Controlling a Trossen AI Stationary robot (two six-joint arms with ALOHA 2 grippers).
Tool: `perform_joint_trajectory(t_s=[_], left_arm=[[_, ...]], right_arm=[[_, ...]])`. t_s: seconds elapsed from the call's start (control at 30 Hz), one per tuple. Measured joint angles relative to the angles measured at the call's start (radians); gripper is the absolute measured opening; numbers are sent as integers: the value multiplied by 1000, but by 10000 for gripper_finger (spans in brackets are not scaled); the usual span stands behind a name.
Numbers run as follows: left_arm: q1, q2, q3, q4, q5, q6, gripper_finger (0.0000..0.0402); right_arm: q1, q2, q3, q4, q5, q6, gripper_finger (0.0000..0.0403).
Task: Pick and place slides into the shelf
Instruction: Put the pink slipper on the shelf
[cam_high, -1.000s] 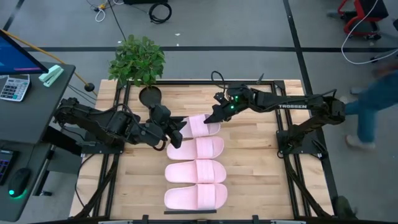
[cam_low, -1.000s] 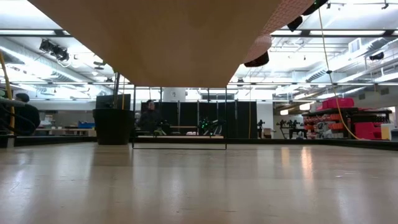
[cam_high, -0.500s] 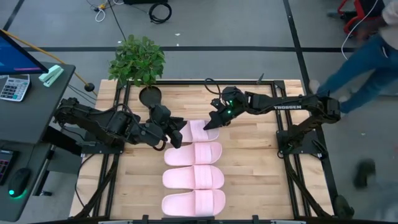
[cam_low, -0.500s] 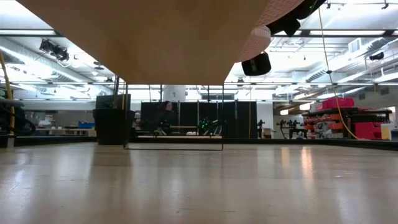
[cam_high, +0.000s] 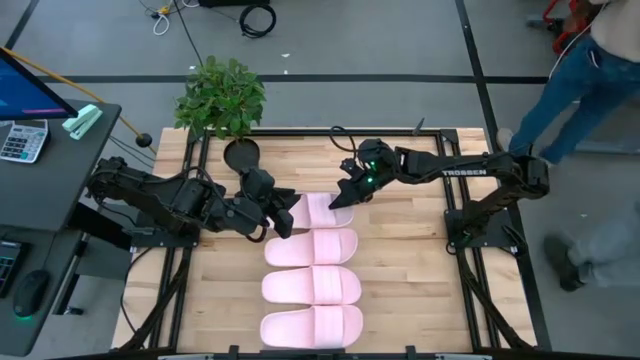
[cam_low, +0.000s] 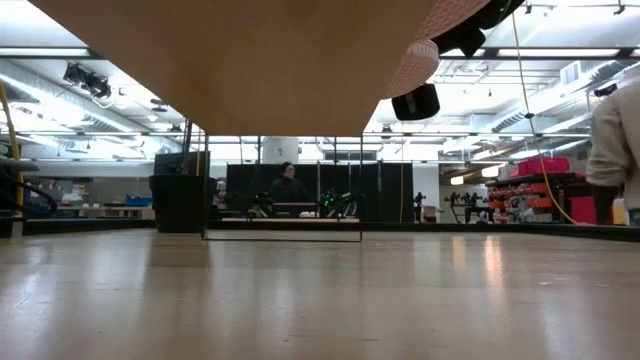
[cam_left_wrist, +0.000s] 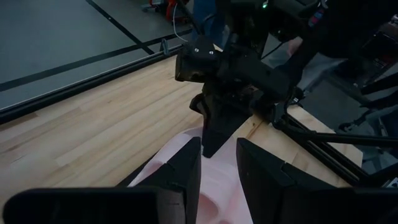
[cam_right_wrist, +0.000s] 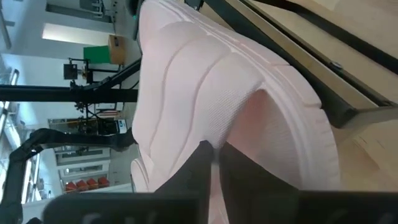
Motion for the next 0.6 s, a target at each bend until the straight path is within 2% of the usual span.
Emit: perform_joint_trajectory(t_s=[0.3,0.5,0.6], left_arm=[[0,0,0,-1,0,1,107],[0,0,0,-1,0,1,107],[0,0,0,-1,0,2,107]], right_arm=[[1,-78,-2,-8,19,1,80],[0,-150,-2,-27,56,-8,88],[10,-190,-2,-24,114,-82,84]])
